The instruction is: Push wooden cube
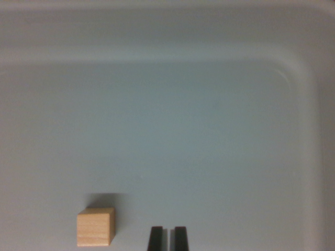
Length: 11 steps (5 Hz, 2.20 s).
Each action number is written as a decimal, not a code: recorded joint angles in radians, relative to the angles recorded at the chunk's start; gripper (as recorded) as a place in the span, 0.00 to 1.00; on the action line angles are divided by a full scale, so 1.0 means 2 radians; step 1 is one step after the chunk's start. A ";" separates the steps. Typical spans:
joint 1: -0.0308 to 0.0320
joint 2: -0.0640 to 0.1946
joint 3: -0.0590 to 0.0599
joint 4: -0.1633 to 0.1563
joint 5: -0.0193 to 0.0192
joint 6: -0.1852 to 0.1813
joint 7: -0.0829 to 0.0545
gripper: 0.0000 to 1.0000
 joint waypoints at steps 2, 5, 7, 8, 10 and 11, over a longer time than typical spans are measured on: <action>0.0020 0.000 0.002 -0.016 0.0006 -0.014 0.003 0.00; 0.0040 0.001 0.005 -0.032 0.0012 -0.029 0.006 0.00; 0.0064 0.001 0.008 -0.051 0.0018 -0.046 0.010 0.00; 0.0089 0.002 0.011 -0.071 0.0025 -0.064 0.014 0.00; 0.0115 0.002 0.014 -0.092 0.0033 -0.084 0.018 0.00; 0.0115 0.002 0.014 -0.092 0.0033 -0.084 0.018 0.00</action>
